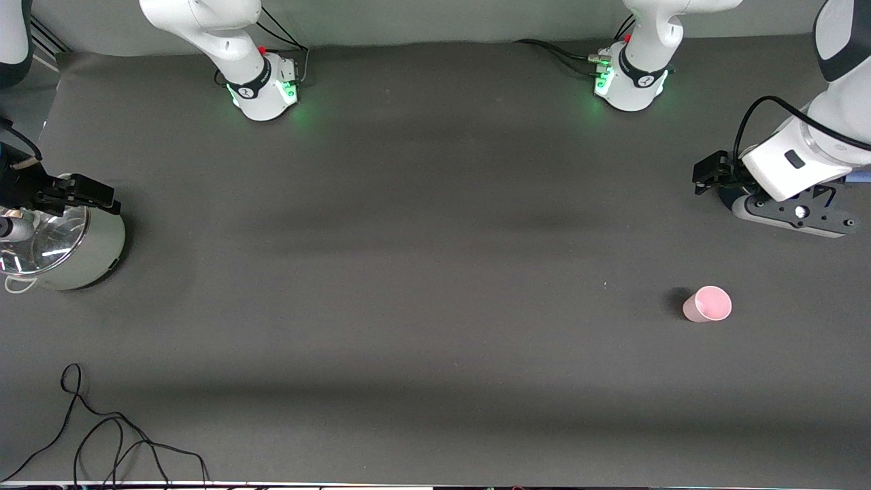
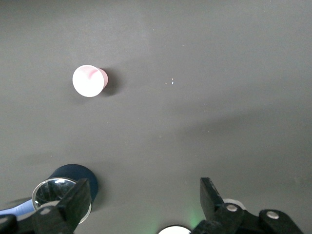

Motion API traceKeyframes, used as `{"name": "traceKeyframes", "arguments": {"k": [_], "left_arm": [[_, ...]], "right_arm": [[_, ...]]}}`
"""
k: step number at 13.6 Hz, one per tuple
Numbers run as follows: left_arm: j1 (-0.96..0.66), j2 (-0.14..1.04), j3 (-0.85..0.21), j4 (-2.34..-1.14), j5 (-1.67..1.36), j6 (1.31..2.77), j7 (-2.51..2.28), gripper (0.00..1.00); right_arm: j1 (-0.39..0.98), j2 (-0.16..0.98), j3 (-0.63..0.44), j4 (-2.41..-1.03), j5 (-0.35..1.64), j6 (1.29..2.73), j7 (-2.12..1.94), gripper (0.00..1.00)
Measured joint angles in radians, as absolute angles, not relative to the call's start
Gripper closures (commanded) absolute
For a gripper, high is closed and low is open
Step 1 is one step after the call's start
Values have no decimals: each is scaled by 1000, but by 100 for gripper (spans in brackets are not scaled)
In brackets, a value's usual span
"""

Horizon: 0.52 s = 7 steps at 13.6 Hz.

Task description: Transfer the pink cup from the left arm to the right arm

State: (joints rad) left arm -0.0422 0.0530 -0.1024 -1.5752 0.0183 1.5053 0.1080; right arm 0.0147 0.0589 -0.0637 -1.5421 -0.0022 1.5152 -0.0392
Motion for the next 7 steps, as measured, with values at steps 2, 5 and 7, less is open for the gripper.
{"name": "traceKeyframes", "arguments": {"k": [2, 5, 7], "left_arm": [[-42, 53, -101, -1575, 18, 1505, 108, 0], [-42, 53, -98, -1575, 19, 1500, 108, 0], [-41, 53, -93, -1575, 19, 1499, 110, 0]], "right_arm": [[15, 59, -64, -1542, -2, 1515, -39, 0], [15, 59, -64, -1542, -2, 1515, -39, 0], [15, 59, -64, -1542, -2, 1515, -39, 0]]}}
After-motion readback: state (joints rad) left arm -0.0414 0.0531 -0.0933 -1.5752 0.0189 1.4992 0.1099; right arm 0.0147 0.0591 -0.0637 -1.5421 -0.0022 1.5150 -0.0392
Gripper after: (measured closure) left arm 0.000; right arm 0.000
